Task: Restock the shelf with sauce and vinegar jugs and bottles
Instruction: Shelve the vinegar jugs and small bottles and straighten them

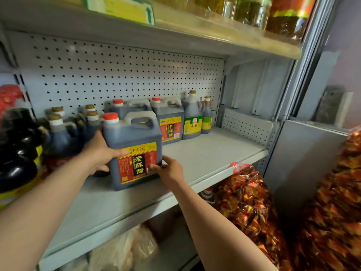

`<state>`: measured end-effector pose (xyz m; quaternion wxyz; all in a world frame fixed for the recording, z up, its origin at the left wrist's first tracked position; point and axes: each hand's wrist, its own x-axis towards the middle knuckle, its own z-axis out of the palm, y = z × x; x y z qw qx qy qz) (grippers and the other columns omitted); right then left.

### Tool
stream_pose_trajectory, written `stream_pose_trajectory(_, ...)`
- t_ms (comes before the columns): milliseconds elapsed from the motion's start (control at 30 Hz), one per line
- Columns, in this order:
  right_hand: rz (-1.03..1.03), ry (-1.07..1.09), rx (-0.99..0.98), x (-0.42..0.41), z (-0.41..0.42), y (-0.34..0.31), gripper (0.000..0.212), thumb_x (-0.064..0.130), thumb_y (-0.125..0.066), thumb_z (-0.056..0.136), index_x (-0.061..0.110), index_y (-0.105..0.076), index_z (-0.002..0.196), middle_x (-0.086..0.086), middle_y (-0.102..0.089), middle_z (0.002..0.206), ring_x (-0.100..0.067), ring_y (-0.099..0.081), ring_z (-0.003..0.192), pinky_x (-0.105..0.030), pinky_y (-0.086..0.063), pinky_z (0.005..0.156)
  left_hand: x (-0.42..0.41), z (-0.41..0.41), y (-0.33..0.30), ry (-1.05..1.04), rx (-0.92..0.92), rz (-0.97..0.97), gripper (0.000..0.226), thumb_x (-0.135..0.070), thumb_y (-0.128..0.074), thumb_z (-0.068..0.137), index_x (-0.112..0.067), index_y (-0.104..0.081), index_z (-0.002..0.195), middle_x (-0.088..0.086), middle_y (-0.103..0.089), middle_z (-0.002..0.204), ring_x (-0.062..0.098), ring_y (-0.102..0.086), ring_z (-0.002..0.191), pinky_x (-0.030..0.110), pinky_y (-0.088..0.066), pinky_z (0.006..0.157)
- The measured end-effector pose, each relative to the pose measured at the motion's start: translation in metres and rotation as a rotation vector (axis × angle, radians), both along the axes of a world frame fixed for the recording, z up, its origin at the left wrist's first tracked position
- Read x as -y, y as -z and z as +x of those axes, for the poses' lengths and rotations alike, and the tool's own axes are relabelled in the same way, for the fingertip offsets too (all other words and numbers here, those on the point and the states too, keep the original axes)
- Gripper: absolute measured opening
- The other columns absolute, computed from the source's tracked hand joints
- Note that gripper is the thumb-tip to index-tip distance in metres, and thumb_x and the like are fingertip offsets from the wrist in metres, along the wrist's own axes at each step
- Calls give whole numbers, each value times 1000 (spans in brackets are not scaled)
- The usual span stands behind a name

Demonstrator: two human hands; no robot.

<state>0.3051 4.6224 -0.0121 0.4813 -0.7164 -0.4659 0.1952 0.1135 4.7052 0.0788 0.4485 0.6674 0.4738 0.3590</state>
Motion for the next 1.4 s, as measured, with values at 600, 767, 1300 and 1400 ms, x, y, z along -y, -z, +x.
stream_pose_trajectory(600, -158, 77, 165, 169, 2, -47, 71, 51, -69, 90, 13, -46, 145, -8, -52, 146, -26, -53, 129, -35, -45, 102, 124, -22, 34, -286, -152, 176, 75, -32, -92, 66, -12, -53, 127, 14, -61, 129, 36, -58, 114, 43, -47, 90)
stream_pose_trajectory(767, -183, 26, 215, 241, -13, -58, 69, 48, -70, 90, 14, -45, 145, -10, -59, 138, -30, -61, 119, -41, -50, 102, 207, -34, 45, -232, -219, 119, 66, -31, -89, 71, -16, -56, 126, 14, -60, 127, 33, -57, 114, 39, -48, 91)
stream_pose_trajectory(1300, -236, -19, 372, 401, -58, -26, 74, 57, -71, 84, 17, -50, 143, -7, -55, 141, -26, -52, 128, -38, -45, 106, 377, -72, 86, -137, -194, 35, 54, -18, -88, 71, -19, -54, 114, 11, -53, 127, 25, -51, 105, 38, -46, 91)
stream_pose_trajectory(1400, -270, 8, 364, 424, -72, -19, 76, 58, -73, 82, 19, -50, 143, -7, -59, 135, -25, -57, 121, -42, -49, 104, 401, -85, 86, -115, -254, 42, 60, -24, -88, 71, -19, -57, 122, 11, -55, 130, 26, -54, 108, 34, -46, 90)
